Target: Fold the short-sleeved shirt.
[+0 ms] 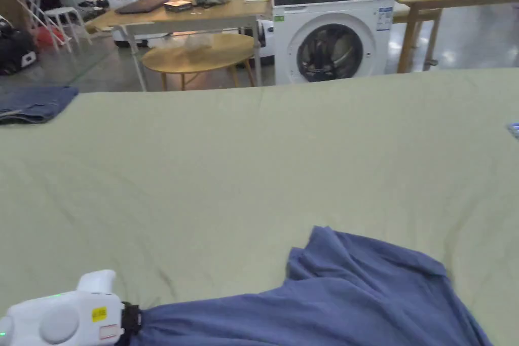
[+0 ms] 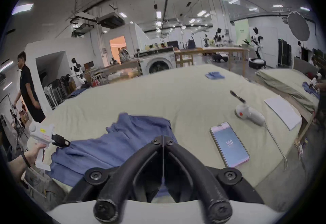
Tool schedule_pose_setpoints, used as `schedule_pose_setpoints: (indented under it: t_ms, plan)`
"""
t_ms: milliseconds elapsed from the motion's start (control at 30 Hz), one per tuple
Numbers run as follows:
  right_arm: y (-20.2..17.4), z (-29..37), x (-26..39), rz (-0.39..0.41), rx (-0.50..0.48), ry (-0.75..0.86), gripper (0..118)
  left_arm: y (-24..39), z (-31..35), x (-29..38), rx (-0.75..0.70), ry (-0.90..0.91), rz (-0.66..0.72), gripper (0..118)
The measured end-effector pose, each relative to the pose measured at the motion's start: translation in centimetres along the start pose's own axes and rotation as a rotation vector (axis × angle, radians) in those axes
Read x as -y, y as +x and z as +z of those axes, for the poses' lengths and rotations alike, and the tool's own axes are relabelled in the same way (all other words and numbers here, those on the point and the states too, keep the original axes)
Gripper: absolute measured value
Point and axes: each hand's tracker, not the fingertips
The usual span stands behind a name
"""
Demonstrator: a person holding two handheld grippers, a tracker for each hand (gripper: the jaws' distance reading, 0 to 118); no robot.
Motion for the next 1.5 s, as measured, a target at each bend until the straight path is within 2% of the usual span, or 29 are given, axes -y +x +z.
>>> schedule_pose_setpoints:
  t_ms: [33, 67, 100, 200, 233, 267, 367, 533, 633, 733, 767, 833, 967, 1033, 1100, 1233, 1367, 1500]
  plan:
    - [0.5, -0.4, 0.5, -0.020, 0.024, -0.049, 35, -0.7, -0.5, -0.4, -0.007, -0.003, -0.024, 0]
    - [0.9, -1.0, 1.1, -0.038, 0.044, -0.094, 66, -0.7, -0.6, -0.4, -0.014, -0.001, -0.035, 0]
    - [1.4, -1.9, 1.9, -0.078, 0.059, -0.139, 69, -0.8, -0.9, -0.5, -0.014, -0.006, -0.027, 0]
    - [2.7, -4.9, 4.1, -0.158, 0.117, -0.251, 68, -1.1, -1.1, -0.8, -0.009, -0.005, -0.011, 0]
    - [3.2, -6.0, 4.8, -0.189, 0.104, -0.287, 64, -1.3, -1.1, -0.8, -0.006, -0.002, -0.012, 0]
    - [3.5, -6.9, 5.6, -0.217, 0.072, -0.304, 36, -1.4, -1.2, -0.8, -0.004, 0.000, -0.012, 0]
    - [4.1, -8.5, 7.0, -0.295, 0.028, -0.355, 4, -1.9, -0.9, -0.8, 0.009, 0.006, 0.011, 0]
    - [3.6, -5.8, 4.6, -0.264, -0.001, -0.231, 3, -2.7, 1.2, 0.2, 0.101, 0.102, 0.048, 0]
    - [2.9, -4.2, 1.1, -0.249, -0.089, -0.112, 3, -1.3, 8.3, 0.2, 0.154, 0.345, 0.033, 0]
    - [1.1, -3.7, -3.4, -0.160, -0.157, -0.018, 3, -0.4, 16.0, -0.9, 0.207, 0.534, -0.026, 0]
    - [0.6, -3.6, -4.9, -0.146, -0.181, 0.014, 3, -0.1, 18.2, -1.5, 0.214, 0.540, -0.043, 0]
    - [-0.3, -3.8, -8.2, -0.143, -0.238, 0.071, 3, 1.1, 22.8, -2.7, 0.238, 0.659, -0.071, 0]
    - [-2.4, -4.2, -15.4, -0.031, -0.242, 0.187, 3, 1.9, 29.2, -5.5, 0.284, 0.823, -0.055, 0]
    - [-3.3, -4.2, -19.0, -0.004, -0.265, 0.244, 3, 2.2, 31.5, -7.5, 0.251, 0.865, -0.092, 0]
    - [-4.1, -4.3, -22.4, 0.001, -0.276, 0.272, 3, 1.8, 32.7, -9.6, 0.249, 0.898, -0.096, 0]
    - [-5.5, -5.3, -28.7, 0.073, -0.228, 0.351, 3, 2.1, 33.9, -14.0, 0.183, 0.943, -0.110, 0]
    - [-6.1, -7.7, -33.3, 0.047, -0.211, 0.361, 3, 2.9, 33.9, -17.8, 0.196, 0.945, -0.063, 0]
    - [-7.6, -9.7, -36.9, 0.050, -0.191, 0.381, 3, 4.8, 33.1, -21.1, 0.116, 0.958, -0.088, 0]
